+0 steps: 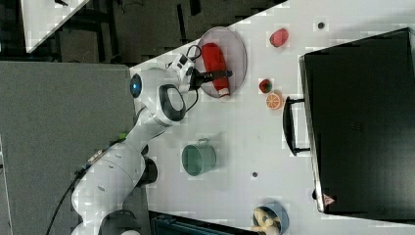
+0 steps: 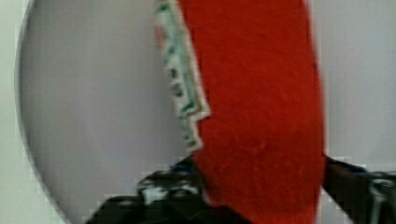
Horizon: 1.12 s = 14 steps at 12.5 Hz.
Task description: Pick ketchup from plate and place it on table.
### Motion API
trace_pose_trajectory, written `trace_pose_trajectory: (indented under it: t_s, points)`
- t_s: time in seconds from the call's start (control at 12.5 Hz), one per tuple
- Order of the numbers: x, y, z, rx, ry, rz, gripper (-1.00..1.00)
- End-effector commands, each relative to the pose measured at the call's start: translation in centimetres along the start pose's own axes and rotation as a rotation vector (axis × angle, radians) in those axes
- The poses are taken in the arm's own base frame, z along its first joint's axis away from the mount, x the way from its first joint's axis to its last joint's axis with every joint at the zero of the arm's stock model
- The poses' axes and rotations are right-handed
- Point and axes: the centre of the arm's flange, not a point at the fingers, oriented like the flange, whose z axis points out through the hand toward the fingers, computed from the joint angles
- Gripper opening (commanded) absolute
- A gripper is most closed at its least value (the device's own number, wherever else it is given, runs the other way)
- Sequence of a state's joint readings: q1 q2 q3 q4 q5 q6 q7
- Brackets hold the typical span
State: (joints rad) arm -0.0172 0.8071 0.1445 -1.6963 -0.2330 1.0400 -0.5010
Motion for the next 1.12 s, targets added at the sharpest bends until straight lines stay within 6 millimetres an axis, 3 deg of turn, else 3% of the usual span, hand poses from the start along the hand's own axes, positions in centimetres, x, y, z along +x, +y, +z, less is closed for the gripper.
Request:
trace_pose_trajectory:
  t_s: [0.08, 0.24, 0.4, 0.72, 1.12]
  points:
    - [1.5, 0.3, -1.6, 0.004, 0.049, -0.015, 0.24]
    - [1.6, 0.4, -1.9, 0.006, 0.057, -0.009, 0.24]
    - [2.7, 0.8, -4.5, 0.014, 0.098, 0.023, 0.24]
    - [4.8, 3.3, -14.3, -0.016, 0.163, 0.057, 0.24]
    - [3.4, 6.5, -25.2, 0.040, 0.026, 0.227, 0.24]
